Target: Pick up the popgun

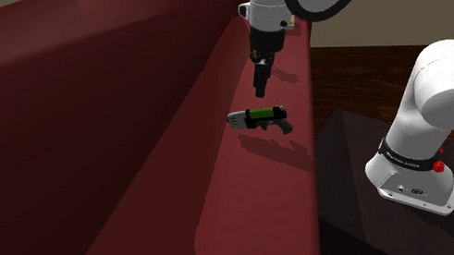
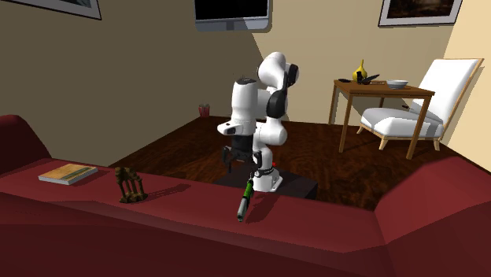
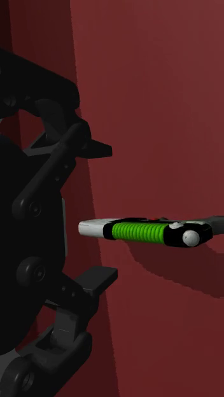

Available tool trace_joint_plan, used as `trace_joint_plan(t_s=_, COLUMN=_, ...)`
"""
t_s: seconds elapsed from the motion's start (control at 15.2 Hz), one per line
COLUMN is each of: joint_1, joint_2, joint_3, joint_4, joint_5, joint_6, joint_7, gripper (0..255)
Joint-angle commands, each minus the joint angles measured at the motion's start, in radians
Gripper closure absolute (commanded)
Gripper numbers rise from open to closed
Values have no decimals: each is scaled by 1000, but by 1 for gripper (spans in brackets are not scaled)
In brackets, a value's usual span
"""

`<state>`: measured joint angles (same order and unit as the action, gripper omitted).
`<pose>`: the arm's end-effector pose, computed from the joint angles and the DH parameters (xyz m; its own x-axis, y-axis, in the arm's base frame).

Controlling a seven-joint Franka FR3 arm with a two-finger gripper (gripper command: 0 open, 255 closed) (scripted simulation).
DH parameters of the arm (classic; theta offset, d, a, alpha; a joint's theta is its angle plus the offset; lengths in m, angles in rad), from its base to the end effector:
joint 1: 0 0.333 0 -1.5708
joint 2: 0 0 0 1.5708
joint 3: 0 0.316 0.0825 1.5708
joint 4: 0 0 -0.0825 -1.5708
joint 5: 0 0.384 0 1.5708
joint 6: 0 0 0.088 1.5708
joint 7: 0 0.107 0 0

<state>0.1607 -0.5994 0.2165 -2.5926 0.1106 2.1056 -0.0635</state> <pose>0.3466 0.1443 0.4564 0.9309 0.3504 0.1030 0.3495 -0.9365 0.0276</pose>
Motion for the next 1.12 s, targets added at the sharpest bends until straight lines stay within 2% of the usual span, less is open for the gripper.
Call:
trace_joint_plan(t_s=0.0, joint_1=15, joint_2=55, joint_3=18, joint_4=-12, joint_5=11, joint_6=58, joint_7=-4, gripper=0)
trace_joint_plan(t_s=0.2, joint_1=33, joint_2=117, joint_3=41, joint_4=-29, joint_5=23, joint_6=126, joint_7=-6, gripper=0)
trace_joint_plan(t_s=0.66, joint_1=31, joint_2=181, joint_3=56, joint_4=-89, joint_5=24, joint_6=250, joint_7=-1, gripper=0)
trace_joint_plan(t_s=0.79, joint_1=31, joint_2=181, joint_3=56, joint_4=-89, joint_5=24, joint_6=250, joint_7=-1, gripper=0)
trace_joint_plan(t_s=0.86, joint_1=31, joint_2=180, joint_3=56, joint_4=-89, joint_5=25, joint_6=250, joint_7=-1, gripper=255)
trace_joint_plan(t_s=1.06, joint_1=31, joint_2=182, joint_3=56, joint_4=-90, joint_5=24, joint_6=251, joint_7=-1, gripper=255)
